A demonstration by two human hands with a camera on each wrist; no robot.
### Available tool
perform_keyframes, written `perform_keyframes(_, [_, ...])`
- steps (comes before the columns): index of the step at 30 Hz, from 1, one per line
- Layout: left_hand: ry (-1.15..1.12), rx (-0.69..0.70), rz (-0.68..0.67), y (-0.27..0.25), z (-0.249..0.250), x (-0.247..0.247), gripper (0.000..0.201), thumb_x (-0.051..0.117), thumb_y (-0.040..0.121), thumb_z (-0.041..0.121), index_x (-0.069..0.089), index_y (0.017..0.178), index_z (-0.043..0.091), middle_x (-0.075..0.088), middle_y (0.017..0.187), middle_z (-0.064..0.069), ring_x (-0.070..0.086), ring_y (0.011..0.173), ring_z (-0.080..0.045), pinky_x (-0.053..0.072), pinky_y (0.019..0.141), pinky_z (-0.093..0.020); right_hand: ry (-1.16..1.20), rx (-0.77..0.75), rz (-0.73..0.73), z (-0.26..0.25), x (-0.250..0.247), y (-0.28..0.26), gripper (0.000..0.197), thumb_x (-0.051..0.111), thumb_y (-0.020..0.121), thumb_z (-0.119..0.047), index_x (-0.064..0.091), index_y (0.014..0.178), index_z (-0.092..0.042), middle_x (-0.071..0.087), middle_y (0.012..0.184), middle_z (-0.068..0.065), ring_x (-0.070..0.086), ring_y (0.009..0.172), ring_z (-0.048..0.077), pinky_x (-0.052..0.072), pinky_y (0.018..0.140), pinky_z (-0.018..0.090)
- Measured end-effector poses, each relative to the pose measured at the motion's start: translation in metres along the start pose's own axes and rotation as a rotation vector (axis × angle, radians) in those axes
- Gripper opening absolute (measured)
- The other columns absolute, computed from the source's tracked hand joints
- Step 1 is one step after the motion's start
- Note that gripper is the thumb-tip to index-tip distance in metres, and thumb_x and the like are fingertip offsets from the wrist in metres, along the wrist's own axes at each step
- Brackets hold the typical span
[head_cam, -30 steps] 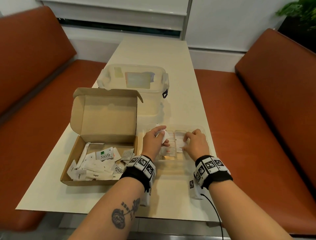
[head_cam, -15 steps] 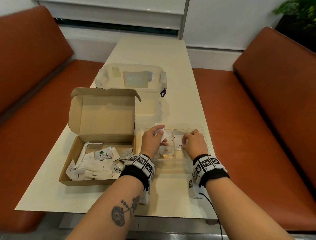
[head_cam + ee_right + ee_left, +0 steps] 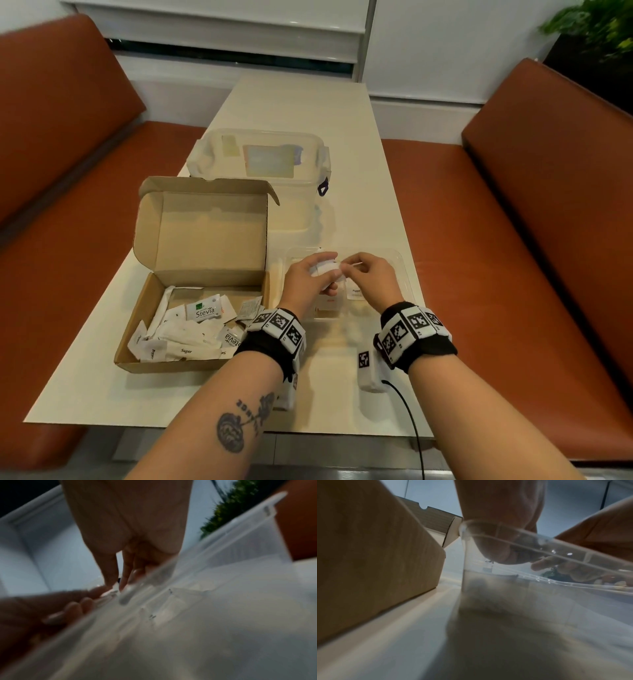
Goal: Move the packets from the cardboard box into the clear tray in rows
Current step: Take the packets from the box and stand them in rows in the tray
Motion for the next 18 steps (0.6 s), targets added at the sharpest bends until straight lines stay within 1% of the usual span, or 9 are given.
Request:
perform_keyframes(2, [0.006,-0.006,-0.027,-0.001,0.0,0.003,0.033,0.072,0.082,0.004,0.066,0.113,0.014,0.068,0.074,-0.005,0.061,0.055,-0.012,0.055,0.061,-0.024,0.084,0.038,-0.042,0.001,0.004,-0.001,0.008,0.068,0.082,-0.018,0.068,0.09,-0.017,0.068,0.078,0.003,0.062,0.078,0.015,0.046,0.072,0.024])
perform_keyframes(3, [0.007,-0.005,-0.03,-0.001,0.001,0.003,0.033,0.072,0.082,0.005,0.066,0.114,0.013,0.068,0.075,-0.005,0.062,0.056,-0.012,0.056,0.062,-0.025,0.114,0.047,-0.042,0.002,0.003,-0.001,0.01,0.069,0.081,-0.016,0.069,0.091,-0.016,0.067,0.076,0.002,0.061,0.077,0.013,0.047,0.072,0.023])
perform_keyframes(5, [-0.006,-0.005,-0.014,-0.002,0.001,0.001,0.028,0.067,0.087,0.005,0.066,0.114,0.01,0.066,0.08,-0.005,0.062,0.056,-0.013,0.057,0.064,-0.026,0.155,0.056,-0.035,0.005,0.001,-0.001,0.014,0.069,0.081,-0.012,0.07,0.095,-0.014,0.065,0.073,0.001,0.06,0.074,0.01,0.045,0.068,0.018])
perform_keyframes(7, [-0.019,-0.005,0.008,-0.001,0.002,-0.001,0.023,0.059,0.091,0.003,0.065,0.112,0.011,0.063,0.09,0.0,0.063,0.055,-0.013,0.059,0.065,-0.027,0.177,0.061,-0.041,0.008,-0.001,-0.001,0.019,0.067,0.083,-0.008,0.069,0.101,-0.012,0.062,0.07,-0.001,0.059,0.07,0.009,0.044,0.064,0.012])
perform_keyframes(8, [-0.013,-0.005,0.013,-0.001,0.002,-0.002,0.024,0.057,0.092,0.002,0.065,0.112,0.012,0.062,0.093,0.002,0.063,0.056,-0.013,0.059,0.068,-0.028,0.18,0.062,-0.047,0.008,-0.001,-0.001,0.021,0.066,0.084,-0.007,0.069,0.104,-0.012,0.06,0.069,-0.002,0.058,0.069,0.007,0.043,0.062,0.008])
perform_keyframes(11, [0.024,-0.006,-0.001,-0.002,0.002,0.0,0.027,0.055,0.093,0.002,0.065,0.116,0.013,0.061,0.097,0.005,0.064,0.059,-0.014,0.059,0.074,-0.032,0.16,0.067,-0.077,0.01,0.002,0.0,0.024,0.067,0.084,-0.009,0.068,0.108,-0.014,0.057,0.069,-0.005,0.053,0.063,0.002,0.038,0.052,0.005])
perform_keyframes(14, [0.038,-0.01,-0.01,-0.002,0.001,0.001,0.028,0.056,0.093,0.003,0.064,0.118,0.014,0.064,0.098,-0.001,0.065,0.061,-0.015,0.059,0.075,-0.034,0.161,0.069,-0.077,0.01,0.003,0.001,0.018,0.068,0.083,-0.009,0.069,0.101,-0.01,0.056,0.065,-0.006,0.049,0.056,0.001,0.036,0.046,0.005])
perform_keyframes(16, [0.032,-0.005,-0.006,-0.001,0.002,0.0,0.029,0.055,0.093,0.003,0.064,0.119,0.014,0.062,0.104,-0.005,0.065,0.06,-0.015,0.059,0.072,-0.03,0.17,0.067,-0.044,0.01,-0.001,0.002,0.01,0.07,0.081,-0.007,0.067,0.09,-0.01,0.056,0.063,-0.006,0.051,0.058,0.004,0.039,0.048,0.007])
perform_keyframes(18, [0.022,-0.007,0.005,0.0,0.002,-0.001,0.03,0.053,0.094,0.002,0.063,0.121,0.013,0.059,0.113,-0.01,0.066,0.061,-0.015,0.059,0.071,-0.028,0.18,0.056,0.006,0.009,-0.008,0.002,0.011,0.072,0.079,-0.006,0.063,0.079,-0.014,0.055,0.063,-0.005,0.05,0.059,0.006,0.04,0.052,0.008])
Point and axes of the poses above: each hand's wrist, its own y-axis towards the middle knuckle, its own x-axis out of the palm, z = x × y, the point moved 10 cm from there along y, towards the middle knuckle
